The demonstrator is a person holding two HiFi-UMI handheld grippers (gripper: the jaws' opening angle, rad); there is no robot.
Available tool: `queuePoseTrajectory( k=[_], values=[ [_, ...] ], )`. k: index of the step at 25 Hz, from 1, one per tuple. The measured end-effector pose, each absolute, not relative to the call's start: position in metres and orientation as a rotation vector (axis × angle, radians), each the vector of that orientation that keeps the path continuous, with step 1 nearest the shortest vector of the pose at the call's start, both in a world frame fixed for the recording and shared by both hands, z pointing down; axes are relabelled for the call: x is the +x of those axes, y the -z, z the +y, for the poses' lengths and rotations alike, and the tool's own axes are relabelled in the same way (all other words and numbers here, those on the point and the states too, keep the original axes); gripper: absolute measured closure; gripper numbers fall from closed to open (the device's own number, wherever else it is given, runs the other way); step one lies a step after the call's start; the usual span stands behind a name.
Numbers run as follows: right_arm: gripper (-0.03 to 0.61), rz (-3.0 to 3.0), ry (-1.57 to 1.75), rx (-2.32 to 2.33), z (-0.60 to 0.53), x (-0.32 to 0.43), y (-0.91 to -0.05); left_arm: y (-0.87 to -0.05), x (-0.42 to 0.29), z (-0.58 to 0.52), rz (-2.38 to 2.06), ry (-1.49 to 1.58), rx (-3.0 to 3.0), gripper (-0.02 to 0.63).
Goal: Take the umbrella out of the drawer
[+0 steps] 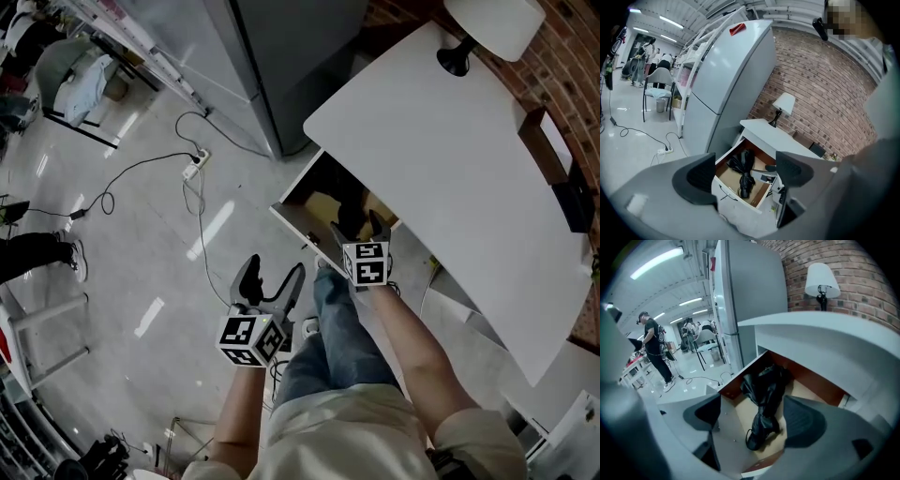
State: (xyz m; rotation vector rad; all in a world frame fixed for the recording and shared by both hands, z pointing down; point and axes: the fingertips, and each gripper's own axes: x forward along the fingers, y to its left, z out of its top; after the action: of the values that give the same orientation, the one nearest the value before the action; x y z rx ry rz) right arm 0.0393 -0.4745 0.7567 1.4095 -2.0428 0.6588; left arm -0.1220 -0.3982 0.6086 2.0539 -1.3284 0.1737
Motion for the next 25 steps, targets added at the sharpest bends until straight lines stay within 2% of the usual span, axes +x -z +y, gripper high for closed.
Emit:
queuePoseTrajectory(
  k=[25],
  values=[
    [0.179,-1.744,-0.680,1.367,-0.547,0.058,-0.908,-0.682,-0.157,-0.417,-1.400,-0.153,1.882,0.224]
  ],
)
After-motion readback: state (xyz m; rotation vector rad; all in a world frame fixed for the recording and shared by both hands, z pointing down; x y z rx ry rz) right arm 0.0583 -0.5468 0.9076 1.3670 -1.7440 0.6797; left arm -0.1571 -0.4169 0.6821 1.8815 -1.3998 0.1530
